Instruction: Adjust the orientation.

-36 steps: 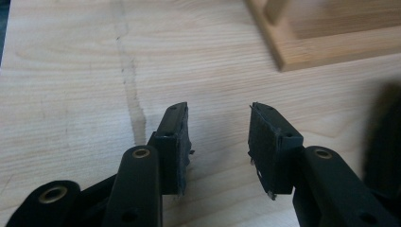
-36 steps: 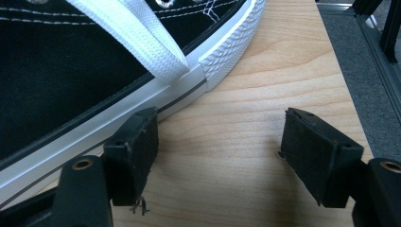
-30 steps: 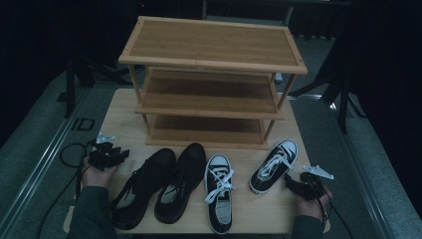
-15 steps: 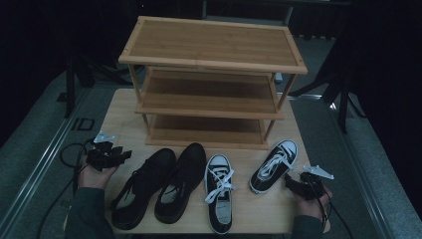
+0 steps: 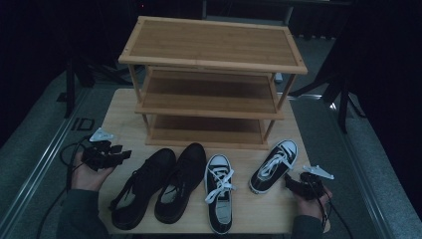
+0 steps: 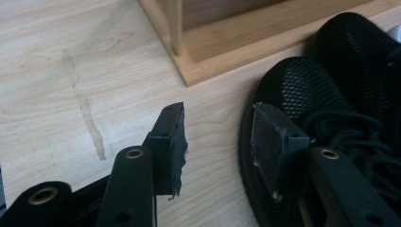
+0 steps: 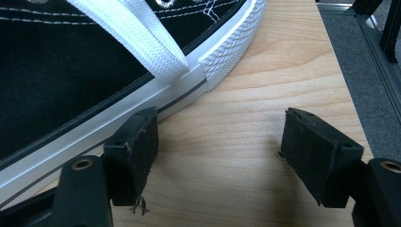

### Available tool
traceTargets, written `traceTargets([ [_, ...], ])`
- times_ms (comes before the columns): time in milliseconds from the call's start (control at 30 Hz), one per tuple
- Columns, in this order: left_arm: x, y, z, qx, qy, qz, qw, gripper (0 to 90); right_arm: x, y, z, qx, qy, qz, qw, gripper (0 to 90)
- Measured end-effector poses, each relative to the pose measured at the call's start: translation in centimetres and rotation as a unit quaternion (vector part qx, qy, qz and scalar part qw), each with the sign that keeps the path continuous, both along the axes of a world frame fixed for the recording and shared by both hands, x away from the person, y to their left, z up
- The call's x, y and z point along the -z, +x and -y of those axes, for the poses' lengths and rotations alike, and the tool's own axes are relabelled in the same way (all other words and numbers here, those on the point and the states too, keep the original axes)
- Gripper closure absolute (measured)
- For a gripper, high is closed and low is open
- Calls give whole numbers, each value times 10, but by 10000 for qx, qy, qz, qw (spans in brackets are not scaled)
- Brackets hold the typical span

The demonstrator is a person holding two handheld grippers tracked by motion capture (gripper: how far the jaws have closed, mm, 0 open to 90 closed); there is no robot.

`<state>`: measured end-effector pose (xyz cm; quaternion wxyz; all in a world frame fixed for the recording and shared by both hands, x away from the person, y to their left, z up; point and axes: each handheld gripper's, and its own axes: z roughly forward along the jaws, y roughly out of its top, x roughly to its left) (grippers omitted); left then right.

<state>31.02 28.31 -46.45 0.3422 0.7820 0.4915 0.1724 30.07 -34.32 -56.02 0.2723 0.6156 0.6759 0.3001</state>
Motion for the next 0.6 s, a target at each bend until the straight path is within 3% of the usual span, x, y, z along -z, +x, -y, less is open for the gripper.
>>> traceTargets([
  [300,-14,-10,9,245,303,-77,9992,539,0,0,0,0,0,0,10000,280],
  [600,-18,-17,6,483,303,-208,9982,527,0,0,0,0,1,0,10000,280],
])
